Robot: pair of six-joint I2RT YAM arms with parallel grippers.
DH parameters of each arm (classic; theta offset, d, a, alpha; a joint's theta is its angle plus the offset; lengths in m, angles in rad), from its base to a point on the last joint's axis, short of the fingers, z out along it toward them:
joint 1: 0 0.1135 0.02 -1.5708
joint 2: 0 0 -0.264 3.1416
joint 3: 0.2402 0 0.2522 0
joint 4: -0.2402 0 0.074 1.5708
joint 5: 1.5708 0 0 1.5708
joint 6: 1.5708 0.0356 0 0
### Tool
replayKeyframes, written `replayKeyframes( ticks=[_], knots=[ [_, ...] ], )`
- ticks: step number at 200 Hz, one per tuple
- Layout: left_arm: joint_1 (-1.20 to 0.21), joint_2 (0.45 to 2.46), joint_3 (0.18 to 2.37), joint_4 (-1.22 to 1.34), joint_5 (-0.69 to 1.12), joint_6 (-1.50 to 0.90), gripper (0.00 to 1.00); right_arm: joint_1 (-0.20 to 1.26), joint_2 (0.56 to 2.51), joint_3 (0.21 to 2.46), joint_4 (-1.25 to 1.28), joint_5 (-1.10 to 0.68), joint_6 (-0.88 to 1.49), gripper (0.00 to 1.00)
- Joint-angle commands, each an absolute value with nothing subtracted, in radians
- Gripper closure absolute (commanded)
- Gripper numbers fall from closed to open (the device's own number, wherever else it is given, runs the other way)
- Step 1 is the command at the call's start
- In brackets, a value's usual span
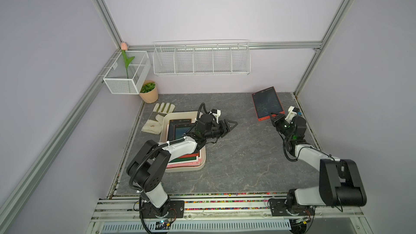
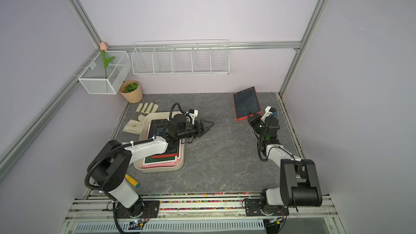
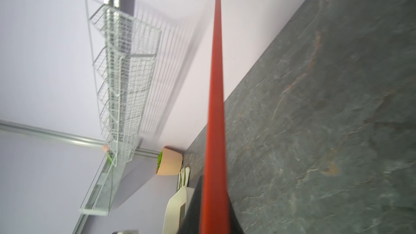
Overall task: Take out the writing tablet from the storage box
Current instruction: Place the writing tablet at the corner of the board.
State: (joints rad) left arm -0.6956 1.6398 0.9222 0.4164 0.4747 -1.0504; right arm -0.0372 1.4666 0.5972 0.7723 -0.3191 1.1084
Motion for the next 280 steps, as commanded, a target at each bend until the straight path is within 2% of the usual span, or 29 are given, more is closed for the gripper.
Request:
replayKeyframes(
  ticks=[1, 34, 62, 95, 150, 217, 280],
  knots=[
    [-0.696, 1.568, 0.951, 0.224, 0.430, -0.917, 0.36, -0.103, 1.593, 0.651, 0.918, -0.399, 1.258, 0.93],
    [-0.695, 1.500, 0.959, 0.086, 0.412, -0.837, 0.34, -0.161, 1.866, 0.781, 1.006, -0.459, 1.305, 0.93],
    [-0.684, 1.478, 0.944, 0.060, 0.433, -0.818, 0.33, -0.168, 2.002, 0.861, 1.069, -0.461, 1.314, 0.93],
    [-0.667, 1.454, 0.919, 0.056, 0.451, -0.816, 0.33, -0.168, 2.032, 0.912, 1.038, -0.432, 1.292, 0.93],
    [-0.646, 1.445, 0.900, 0.048, 0.468, -0.815, 0.33, -0.214, 2.163, 0.963, 1.144, -0.432, 1.424, 0.89],
    [-0.645, 1.455, 0.902, 0.071, 0.465, -0.826, 0.33, -0.245, 2.222, 0.996, 1.095, -0.459, 1.462, 0.85],
    [-0.644, 1.472, 0.905, 0.087, 0.474, -0.834, 0.33, -0.257, 2.241, 0.997, 1.086, -0.460, 1.474, 0.62]
  ],
)
